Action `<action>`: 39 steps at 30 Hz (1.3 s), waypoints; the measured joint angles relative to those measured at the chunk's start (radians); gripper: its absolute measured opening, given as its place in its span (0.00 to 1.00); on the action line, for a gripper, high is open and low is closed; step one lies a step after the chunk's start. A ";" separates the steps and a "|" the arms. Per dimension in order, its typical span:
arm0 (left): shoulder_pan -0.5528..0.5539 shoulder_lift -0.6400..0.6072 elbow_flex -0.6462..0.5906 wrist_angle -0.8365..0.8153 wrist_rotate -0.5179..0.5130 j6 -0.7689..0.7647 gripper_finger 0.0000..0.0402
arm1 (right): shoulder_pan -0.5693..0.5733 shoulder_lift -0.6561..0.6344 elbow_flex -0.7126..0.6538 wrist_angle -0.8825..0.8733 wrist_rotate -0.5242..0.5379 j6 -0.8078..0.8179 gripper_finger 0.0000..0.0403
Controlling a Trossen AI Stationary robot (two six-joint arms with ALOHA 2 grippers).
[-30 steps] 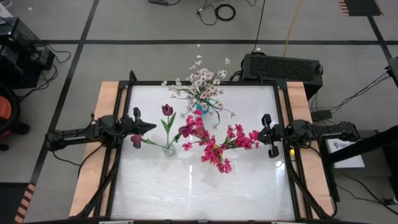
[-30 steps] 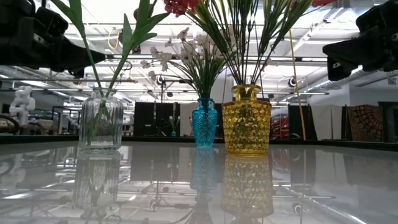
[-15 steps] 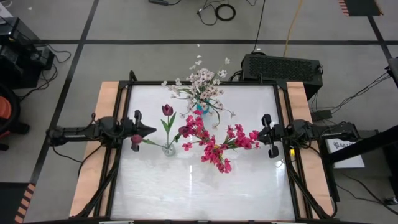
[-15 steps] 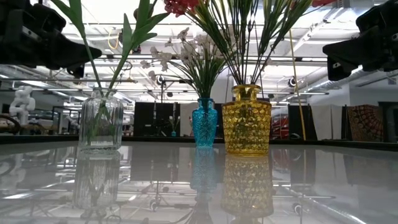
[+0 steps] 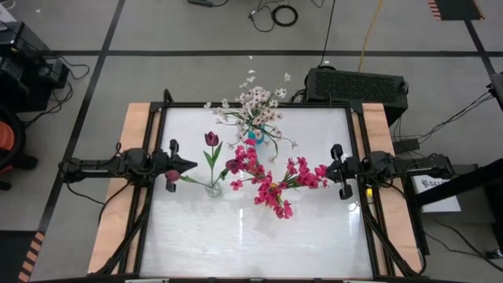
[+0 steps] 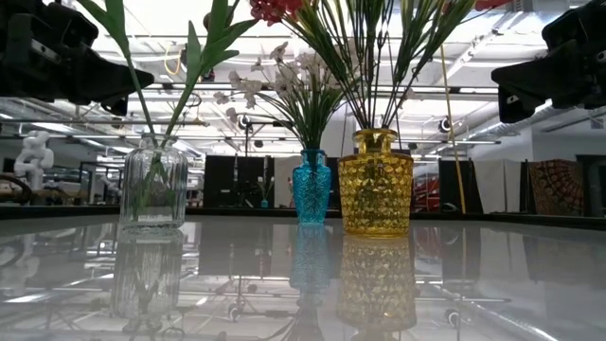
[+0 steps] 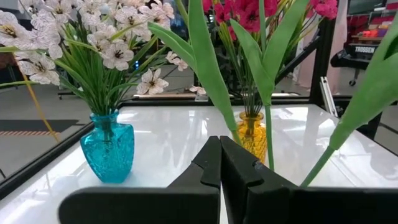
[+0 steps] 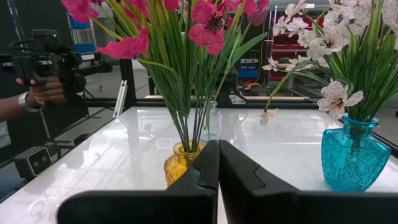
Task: Sort flowers into vase by color
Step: Return to Home Position
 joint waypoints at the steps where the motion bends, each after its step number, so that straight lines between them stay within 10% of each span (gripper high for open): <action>1: 0.000 0.000 0.000 0.000 0.000 0.000 0.00 | 0.000 0.000 0.000 0.000 0.000 0.000 0.00; 39: 0.001 0.004 0.000 -0.006 0.030 0.039 0.01 | 0.001 0.000 0.000 0.002 0.098 -0.079 0.00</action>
